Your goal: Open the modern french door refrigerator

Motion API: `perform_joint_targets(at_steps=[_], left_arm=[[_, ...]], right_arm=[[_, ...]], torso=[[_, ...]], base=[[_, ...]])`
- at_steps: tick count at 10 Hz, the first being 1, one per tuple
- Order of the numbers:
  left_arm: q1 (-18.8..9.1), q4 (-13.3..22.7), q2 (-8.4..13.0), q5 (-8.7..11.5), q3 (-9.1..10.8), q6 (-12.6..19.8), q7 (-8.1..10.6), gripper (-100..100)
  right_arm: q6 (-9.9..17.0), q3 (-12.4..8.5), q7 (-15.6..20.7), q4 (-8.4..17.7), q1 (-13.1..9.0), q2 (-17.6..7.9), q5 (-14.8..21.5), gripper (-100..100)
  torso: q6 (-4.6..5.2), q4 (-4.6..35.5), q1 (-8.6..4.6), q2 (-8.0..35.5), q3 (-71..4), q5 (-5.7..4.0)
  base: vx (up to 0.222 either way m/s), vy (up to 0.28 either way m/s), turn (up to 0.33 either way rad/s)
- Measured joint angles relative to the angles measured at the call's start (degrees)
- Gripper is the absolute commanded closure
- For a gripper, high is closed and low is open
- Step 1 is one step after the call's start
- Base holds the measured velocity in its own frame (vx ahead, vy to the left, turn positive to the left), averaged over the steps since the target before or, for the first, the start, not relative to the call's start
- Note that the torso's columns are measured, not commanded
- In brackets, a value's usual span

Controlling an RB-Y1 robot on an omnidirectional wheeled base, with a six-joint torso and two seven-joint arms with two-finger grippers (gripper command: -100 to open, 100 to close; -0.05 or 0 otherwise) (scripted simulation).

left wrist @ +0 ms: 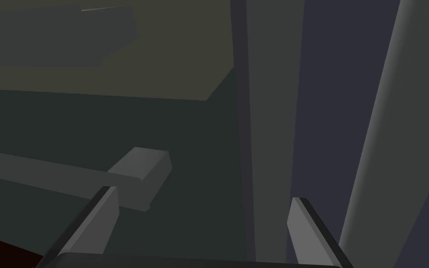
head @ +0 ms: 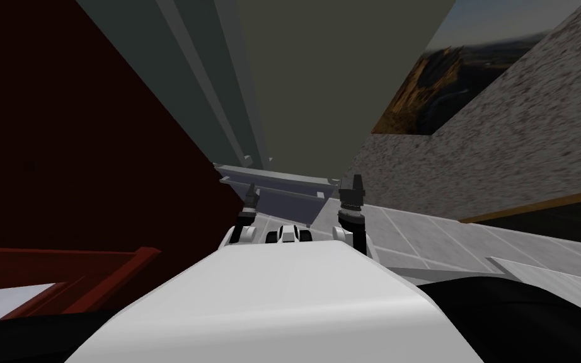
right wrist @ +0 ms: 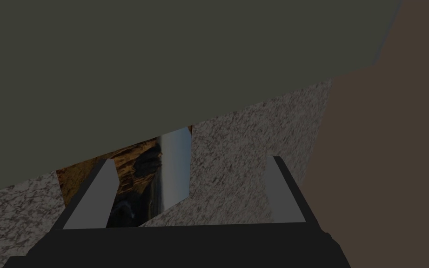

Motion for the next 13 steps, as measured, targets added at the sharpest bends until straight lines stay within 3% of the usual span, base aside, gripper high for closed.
perform_joint_targets(at_steps=[13], left_arm=[[-4.77, 17.01, -1.01, -1.3, -3.53, -1.9, -0.51, -100]], right_arm=[[0.0, 0.0, 0.0, 0.0, 0.0, 0.0, 0.0, 0]], torso=[[0.0, 0.0, 0.01, 0.0, 0.0, 0.0]], base=[[0.017, 0.026, -0.059]])
